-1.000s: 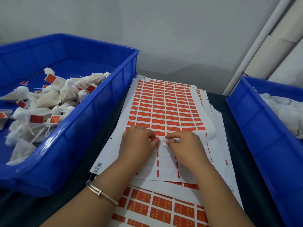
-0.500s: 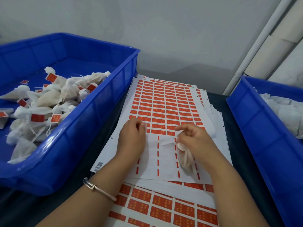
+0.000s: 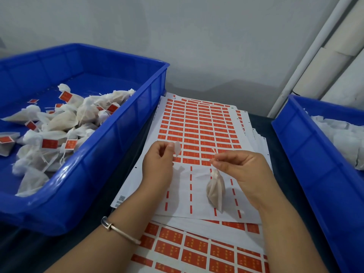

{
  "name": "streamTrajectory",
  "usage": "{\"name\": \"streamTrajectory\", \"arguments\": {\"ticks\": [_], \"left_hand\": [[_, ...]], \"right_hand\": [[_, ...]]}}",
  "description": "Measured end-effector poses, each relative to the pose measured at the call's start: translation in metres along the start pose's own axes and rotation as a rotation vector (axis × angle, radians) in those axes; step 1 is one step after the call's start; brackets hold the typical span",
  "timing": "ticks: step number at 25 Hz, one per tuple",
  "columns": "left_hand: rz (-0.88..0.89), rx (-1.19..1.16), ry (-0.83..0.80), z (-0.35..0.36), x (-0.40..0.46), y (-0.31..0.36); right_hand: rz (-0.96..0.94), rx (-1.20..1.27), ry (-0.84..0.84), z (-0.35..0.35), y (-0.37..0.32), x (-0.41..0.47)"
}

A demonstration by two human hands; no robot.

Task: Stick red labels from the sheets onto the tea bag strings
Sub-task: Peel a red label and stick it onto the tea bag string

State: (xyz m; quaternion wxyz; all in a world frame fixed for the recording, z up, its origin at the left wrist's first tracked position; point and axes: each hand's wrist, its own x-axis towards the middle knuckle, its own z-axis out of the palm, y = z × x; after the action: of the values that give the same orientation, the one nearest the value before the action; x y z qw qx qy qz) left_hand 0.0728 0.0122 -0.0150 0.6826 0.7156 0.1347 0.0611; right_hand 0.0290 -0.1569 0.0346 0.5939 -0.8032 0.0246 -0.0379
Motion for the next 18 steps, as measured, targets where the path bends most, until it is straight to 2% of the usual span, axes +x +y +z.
{"name": "streamTrajectory", "arguments": {"ticks": [6,9,13,18], "left_hand": [[-0.092,-0.155,-0.17,0.007,-0.02,0.009],[-0.122,-0.244,-0.262,0.008,-0.029,0.017],[-0.109,-0.219,-0.284,0.01,-0.037,0.023],[-0.091,-0.201,-0.295,0.01,-0.043,0.028]], "right_hand": [[-0.171,0.055,0.09,0.004,-0.009,-0.008],[-0.25,0.096,0.062,0.008,-0.015,-0.011],[-0.33,0.08,0.031,0.016,-0.019,-0.014],[-0.37,0.04,0.155,0.017,-0.015,-0.012]]}}
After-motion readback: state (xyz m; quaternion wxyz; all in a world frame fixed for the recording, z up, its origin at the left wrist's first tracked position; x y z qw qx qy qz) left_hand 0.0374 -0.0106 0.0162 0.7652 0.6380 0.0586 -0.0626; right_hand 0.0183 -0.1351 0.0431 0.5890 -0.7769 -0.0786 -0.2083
